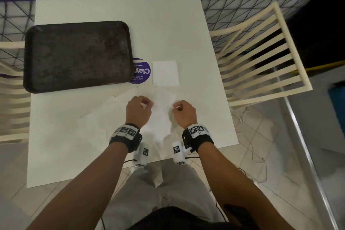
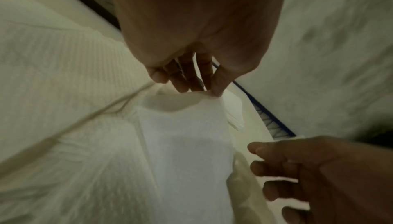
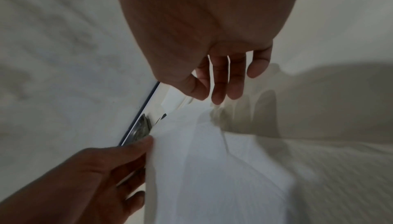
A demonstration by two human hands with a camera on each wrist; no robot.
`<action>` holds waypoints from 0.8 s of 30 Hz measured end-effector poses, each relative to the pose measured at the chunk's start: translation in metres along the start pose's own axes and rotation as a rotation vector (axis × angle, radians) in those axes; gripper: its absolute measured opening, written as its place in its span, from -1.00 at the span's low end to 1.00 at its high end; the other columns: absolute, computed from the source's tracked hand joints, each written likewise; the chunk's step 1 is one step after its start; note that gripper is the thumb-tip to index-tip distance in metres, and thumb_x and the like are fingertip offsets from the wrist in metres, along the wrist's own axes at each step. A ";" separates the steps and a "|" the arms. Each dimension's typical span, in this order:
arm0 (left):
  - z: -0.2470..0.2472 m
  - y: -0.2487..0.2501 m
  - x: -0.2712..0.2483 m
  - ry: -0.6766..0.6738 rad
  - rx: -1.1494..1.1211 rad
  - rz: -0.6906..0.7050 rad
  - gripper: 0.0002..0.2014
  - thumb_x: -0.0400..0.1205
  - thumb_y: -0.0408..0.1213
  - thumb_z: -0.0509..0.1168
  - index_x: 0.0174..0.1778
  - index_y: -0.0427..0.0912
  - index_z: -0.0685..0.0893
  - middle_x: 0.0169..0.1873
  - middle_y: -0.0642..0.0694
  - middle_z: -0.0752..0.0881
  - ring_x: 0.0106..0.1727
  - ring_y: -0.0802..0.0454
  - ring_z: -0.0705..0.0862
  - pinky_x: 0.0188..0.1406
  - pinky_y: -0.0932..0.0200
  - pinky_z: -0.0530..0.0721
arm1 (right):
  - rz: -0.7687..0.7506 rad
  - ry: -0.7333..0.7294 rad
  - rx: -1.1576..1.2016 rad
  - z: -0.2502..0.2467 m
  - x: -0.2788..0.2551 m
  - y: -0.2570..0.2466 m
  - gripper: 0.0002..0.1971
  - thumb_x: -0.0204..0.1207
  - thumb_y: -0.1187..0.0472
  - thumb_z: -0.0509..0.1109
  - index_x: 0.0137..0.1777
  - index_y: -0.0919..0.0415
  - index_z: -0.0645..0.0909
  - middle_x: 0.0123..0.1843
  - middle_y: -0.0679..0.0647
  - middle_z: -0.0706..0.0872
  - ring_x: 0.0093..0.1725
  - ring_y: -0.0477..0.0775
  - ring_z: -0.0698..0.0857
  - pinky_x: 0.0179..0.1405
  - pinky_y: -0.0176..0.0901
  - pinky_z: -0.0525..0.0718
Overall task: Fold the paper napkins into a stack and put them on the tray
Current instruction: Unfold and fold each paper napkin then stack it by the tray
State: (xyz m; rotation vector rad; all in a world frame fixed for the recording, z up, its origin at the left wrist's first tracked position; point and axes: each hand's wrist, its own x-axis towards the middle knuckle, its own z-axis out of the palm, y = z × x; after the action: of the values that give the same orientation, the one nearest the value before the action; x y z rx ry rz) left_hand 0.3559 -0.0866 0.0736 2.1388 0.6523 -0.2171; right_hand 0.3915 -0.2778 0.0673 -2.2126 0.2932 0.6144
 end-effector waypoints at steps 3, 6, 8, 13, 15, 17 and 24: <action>-0.014 0.002 -0.009 0.023 -0.209 -0.004 -0.93 0.72 -0.22 0.42 -0.01 -0.12 0.72 -0.03 0.01 0.79 0.01 0.04 0.71 0.14 0.16 0.63 | -0.035 -0.041 0.136 0.000 -0.009 -0.006 -0.75 0.65 0.13 0.36 0.30 -0.03 0.61 -0.12 -0.07 0.70 -0.14 -0.21 0.65 -0.15 -0.42 0.55; -0.026 -0.001 -0.012 0.054 -0.392 -0.024 -0.96 0.70 -0.25 0.42 -0.04 -0.10 0.71 -0.07 0.02 0.80 0.00 0.01 0.75 0.11 0.07 0.71 | -0.054 -0.124 0.217 0.005 -0.013 -0.016 -0.63 0.66 -0.06 0.36 0.45 -0.20 0.51 0.00 0.09 0.80 0.06 0.00 0.74 0.04 -0.25 0.57; -0.033 -0.003 -0.014 0.068 -0.476 -0.040 -0.96 0.70 -0.25 0.42 -0.04 -0.10 0.70 -0.05 -0.05 0.82 0.03 -0.08 0.78 0.13 -0.05 0.75 | -0.069 -0.163 0.297 0.011 -0.014 -0.019 -0.55 0.62 -0.08 0.43 0.49 -0.24 0.49 -0.01 0.09 0.83 0.12 0.04 0.77 0.22 -0.13 0.60; -0.044 -0.005 -0.024 0.099 -0.590 -0.070 -0.96 0.73 -0.24 0.40 -0.03 -0.09 0.70 -0.01 -0.05 0.82 0.04 -0.04 0.77 0.17 -0.09 0.75 | -0.174 -0.181 0.445 0.017 -0.025 -0.030 -0.41 0.46 0.16 0.64 0.47 -0.12 0.57 -0.26 -0.07 0.63 -0.08 -0.06 0.69 0.00 -0.21 0.64; -0.047 -0.008 -0.028 0.100 -0.605 -0.077 -0.96 0.73 -0.21 0.41 -0.02 -0.06 0.71 0.02 -0.05 0.82 0.08 -0.05 0.77 0.25 -0.15 0.76 | -0.205 -0.149 0.468 0.020 -0.027 -0.035 -0.52 0.43 0.23 0.65 0.34 -0.07 0.70 -0.28 -0.12 0.58 -0.14 -0.04 0.63 -0.07 -0.22 0.60; -0.049 -0.010 -0.031 0.112 -0.610 -0.069 -0.96 0.72 -0.17 0.43 0.04 -0.02 0.73 0.08 -0.06 0.83 0.12 -0.05 0.79 0.30 -0.18 0.76 | -0.231 -0.126 0.480 0.022 -0.030 -0.037 -0.63 0.42 0.26 0.66 0.21 -0.01 0.79 -0.30 -0.13 0.54 -0.19 0.00 0.59 -0.09 -0.17 0.59; -0.060 -0.018 -0.037 0.100 -0.491 0.086 -0.74 0.67 -0.09 0.51 0.27 0.20 0.80 -0.09 0.02 0.84 0.05 -0.03 0.79 0.23 -0.01 0.77 | -0.276 -0.082 0.415 0.021 -0.034 -0.046 -0.77 0.47 0.28 0.63 0.11 0.07 0.85 -0.36 -0.14 0.50 -0.29 -0.05 0.53 -0.07 -0.19 0.63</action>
State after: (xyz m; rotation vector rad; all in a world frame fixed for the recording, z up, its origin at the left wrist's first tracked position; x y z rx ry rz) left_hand 0.3103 -0.0445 0.1120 1.7053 0.5970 0.0928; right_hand 0.3733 -0.2316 0.1028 -1.7831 0.0610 0.4444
